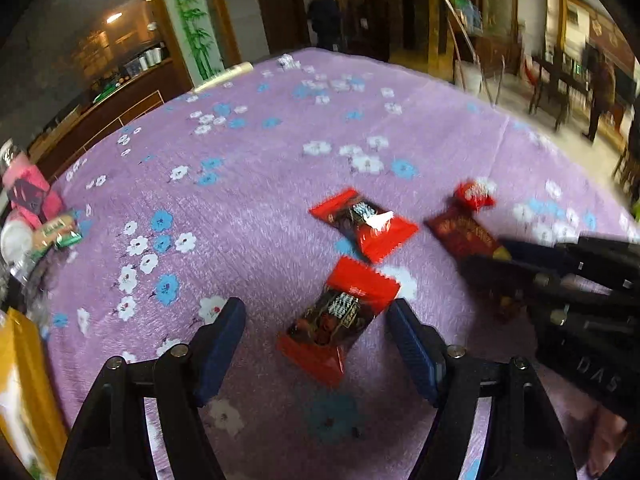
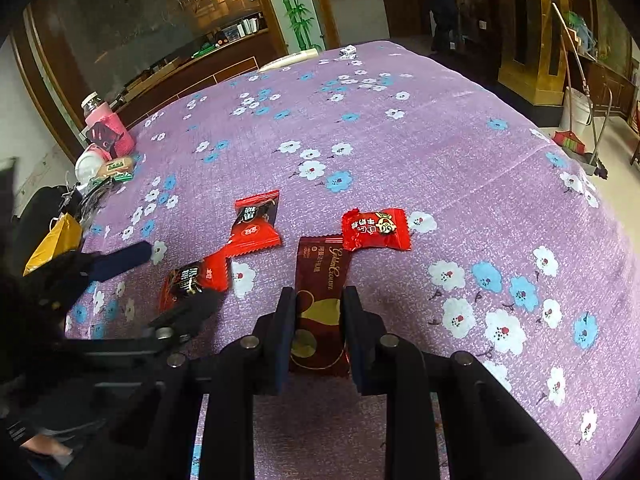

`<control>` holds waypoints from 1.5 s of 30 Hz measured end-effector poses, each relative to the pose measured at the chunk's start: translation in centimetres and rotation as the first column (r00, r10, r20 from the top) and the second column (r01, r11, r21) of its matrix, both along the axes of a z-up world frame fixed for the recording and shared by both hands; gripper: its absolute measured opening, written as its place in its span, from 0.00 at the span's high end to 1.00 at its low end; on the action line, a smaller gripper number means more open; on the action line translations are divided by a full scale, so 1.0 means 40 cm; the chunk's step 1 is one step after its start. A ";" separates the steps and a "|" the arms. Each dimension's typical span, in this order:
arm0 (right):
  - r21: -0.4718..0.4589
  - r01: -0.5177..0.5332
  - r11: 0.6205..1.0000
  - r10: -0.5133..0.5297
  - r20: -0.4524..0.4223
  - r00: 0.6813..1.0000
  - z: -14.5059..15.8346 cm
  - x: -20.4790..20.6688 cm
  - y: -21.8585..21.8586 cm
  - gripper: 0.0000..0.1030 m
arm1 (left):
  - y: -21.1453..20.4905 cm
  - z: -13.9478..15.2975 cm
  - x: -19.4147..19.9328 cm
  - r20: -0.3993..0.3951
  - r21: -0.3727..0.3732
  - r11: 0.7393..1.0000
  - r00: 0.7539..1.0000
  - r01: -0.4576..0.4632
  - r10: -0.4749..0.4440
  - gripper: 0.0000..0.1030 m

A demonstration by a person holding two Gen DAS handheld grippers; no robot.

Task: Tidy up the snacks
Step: 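Grasp the brown chocolate bar with the right gripper while the left grasps a red candy, then lift both held snacks and carry them toward the white tray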

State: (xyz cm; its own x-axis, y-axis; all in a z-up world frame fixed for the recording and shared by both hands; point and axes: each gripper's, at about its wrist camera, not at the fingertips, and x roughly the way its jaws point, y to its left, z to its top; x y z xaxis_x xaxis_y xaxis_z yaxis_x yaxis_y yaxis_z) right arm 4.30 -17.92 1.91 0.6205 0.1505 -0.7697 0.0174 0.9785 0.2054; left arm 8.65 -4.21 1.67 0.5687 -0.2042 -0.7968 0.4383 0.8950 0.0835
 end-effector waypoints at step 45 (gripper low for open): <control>-0.006 -0.147 0.989 0.146 0.154 0.977 0.058 -0.052 0.073 0.79 | 0.094 0.045 -0.169 0.052 -0.221 0.931 0.949 -0.292 0.310 0.73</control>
State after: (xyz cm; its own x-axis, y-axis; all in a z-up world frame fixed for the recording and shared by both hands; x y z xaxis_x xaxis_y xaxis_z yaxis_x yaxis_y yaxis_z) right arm 2.22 -14.99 4.24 0.7019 0.2526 -0.6659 -0.1584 0.9670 0.1998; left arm 1.91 -0.44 3.47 0.6925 -0.1691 -0.7013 0.1452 0.9849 -0.0941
